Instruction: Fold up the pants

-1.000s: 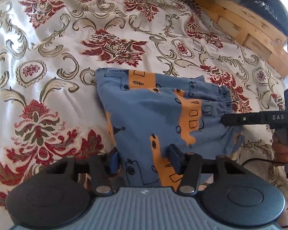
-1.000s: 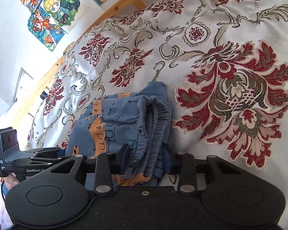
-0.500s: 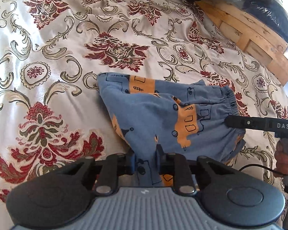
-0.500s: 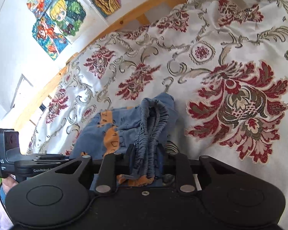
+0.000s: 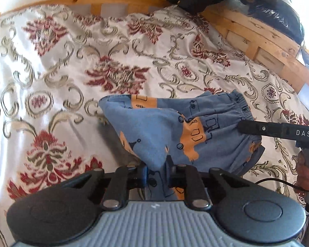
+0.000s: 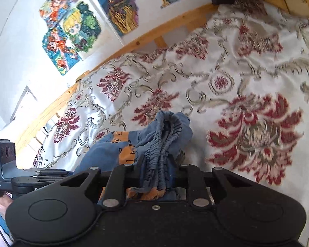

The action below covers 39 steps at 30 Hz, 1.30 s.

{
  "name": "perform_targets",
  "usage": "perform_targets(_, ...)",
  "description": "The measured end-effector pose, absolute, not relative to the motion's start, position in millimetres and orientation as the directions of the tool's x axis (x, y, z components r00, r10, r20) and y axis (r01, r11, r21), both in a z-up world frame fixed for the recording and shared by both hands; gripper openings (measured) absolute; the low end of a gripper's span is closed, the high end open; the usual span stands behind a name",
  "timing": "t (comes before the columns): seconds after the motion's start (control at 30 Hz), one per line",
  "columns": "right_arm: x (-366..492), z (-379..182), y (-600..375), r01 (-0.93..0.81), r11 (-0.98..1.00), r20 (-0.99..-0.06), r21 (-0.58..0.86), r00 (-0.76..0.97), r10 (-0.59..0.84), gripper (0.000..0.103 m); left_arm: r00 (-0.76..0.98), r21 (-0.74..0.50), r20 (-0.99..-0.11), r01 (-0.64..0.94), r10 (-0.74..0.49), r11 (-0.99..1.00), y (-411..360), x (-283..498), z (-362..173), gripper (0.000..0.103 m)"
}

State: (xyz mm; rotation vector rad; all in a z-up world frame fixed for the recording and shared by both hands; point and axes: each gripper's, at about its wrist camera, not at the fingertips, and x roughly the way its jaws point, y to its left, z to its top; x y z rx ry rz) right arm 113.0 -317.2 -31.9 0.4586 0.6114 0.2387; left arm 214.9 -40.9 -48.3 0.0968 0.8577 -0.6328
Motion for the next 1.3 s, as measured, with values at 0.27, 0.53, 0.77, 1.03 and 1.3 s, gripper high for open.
perform_targets(0.27, 154.4, -1.4, -305.1, -0.144, 0.898, -0.447, 0.416, 0.827, 0.34, 0.022, 0.549, -0.113, -0.698, 0.549, -0.46, 0.828, -50.3, 238.9, -21.4, 0.017)
perform_targets(0.53, 249.5, 11.6, -297.5, -0.179, 0.911, -0.437, 0.373, 0.832, 0.342, 0.022, 0.642, -0.098, -0.626, 0.498, -0.443, 0.861, -43.7, 309.8, -2.5, 0.018)
perform_targets(0.77, 311.9, -29.2, -299.2, -0.111, 0.91, -0.506, 0.399, 0.801, 0.319, 0.022, 0.639, -0.097, -0.641, 0.482, -0.425, 0.871, -44.3, 369.6, -23.6, 0.018)
perform_targets(1.03, 321.5, -77.2, -303.2, -0.022, 0.903, -0.589, 0.429, 0.751, 0.298, 0.027, 0.581, -0.144, -0.704, 0.447, -0.409, 0.883, -42.1, 387.3, -83.2, 0.022)
perform_targets(1.3, 280.4, -30.7, -301.7, -0.024, 0.925, -0.553, 0.38, 0.795, 0.248, 0.069, 0.617, -0.087, -0.721, 0.37, -0.314, 0.925, -36.8, 362.7, -54.4, 0.066)
